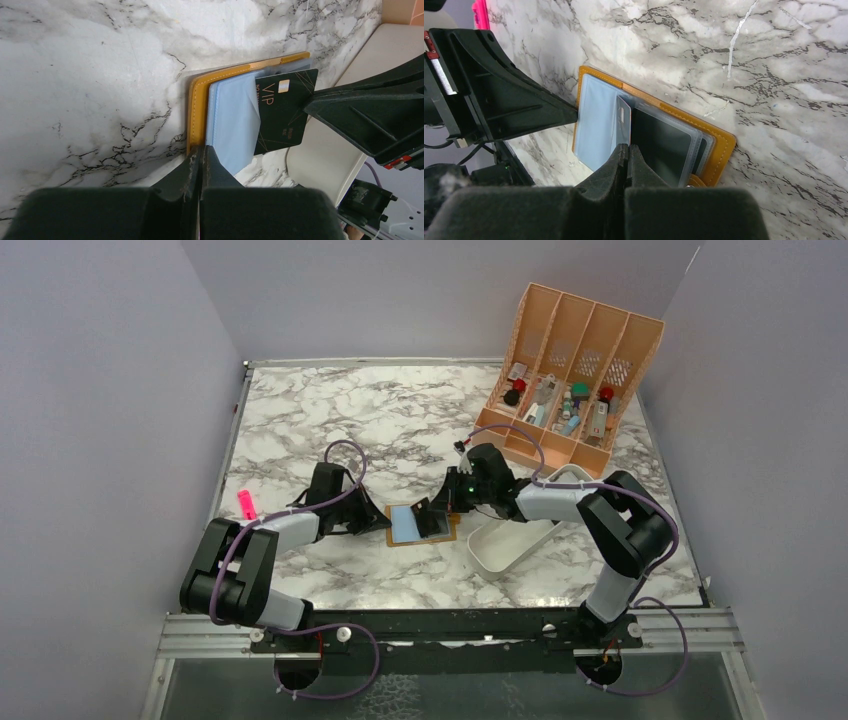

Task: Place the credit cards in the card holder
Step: Insert the credit card into the card holder.

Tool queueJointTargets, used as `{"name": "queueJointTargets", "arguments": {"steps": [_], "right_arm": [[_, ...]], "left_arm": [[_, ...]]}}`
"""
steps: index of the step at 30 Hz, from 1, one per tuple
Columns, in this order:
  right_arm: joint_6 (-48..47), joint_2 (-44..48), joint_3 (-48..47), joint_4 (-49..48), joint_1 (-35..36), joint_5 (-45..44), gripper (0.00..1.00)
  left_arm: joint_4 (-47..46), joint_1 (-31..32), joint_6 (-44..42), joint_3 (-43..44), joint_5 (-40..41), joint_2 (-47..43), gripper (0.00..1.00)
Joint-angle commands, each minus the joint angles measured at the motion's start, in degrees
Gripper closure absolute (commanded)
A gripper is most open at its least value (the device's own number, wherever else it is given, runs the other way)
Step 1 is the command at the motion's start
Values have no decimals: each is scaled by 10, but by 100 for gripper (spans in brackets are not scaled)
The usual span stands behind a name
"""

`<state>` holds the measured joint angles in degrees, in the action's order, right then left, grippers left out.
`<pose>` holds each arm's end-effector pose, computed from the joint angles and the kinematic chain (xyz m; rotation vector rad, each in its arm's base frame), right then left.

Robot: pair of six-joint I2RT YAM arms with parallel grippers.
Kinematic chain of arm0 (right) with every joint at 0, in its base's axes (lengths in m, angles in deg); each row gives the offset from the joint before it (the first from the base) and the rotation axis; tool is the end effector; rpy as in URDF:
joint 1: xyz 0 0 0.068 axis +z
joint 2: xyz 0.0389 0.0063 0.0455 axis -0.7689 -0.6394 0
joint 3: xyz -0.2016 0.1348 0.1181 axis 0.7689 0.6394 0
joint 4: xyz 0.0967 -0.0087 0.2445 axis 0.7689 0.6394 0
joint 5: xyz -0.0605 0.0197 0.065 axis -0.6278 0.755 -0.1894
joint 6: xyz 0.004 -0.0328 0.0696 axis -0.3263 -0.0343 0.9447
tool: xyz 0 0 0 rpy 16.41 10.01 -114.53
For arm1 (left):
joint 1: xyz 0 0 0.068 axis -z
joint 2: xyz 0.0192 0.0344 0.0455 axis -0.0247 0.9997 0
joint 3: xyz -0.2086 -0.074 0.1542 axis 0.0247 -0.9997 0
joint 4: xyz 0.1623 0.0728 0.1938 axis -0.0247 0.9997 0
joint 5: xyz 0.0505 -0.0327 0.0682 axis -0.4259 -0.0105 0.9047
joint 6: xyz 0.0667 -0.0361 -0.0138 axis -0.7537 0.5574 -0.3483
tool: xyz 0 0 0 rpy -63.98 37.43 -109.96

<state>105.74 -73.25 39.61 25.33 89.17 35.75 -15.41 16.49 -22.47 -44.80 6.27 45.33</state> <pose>0.2760 0.2515 0.1300 -0.2187 2.4089 1.0771 0.2434 -0.0984 0.1071 -0.3664 2.5503 -1.0337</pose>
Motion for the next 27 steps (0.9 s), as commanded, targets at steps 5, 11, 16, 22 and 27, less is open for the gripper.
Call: {"name": "queueJointTargets", "arguments": {"steps": [5,11,16,22,27], "right_arm": [[-9,-16,2,-28,2,24,99],[23,-15,21,-66,3,16,99],[56,-15,35,-79,12,-6,99],[84,-3,60,-105,31,-54,99],[108,14,91,-137,37,-92,99]], "left_arm": [[3,4,-14,1,17,6,100],[3,10,-13,-1,18,10,100],[3,14,-12,-6,24,8,100],[3,19,-11,-12,29,6,100],[3,20,-12,-17,32,0,100]]}}
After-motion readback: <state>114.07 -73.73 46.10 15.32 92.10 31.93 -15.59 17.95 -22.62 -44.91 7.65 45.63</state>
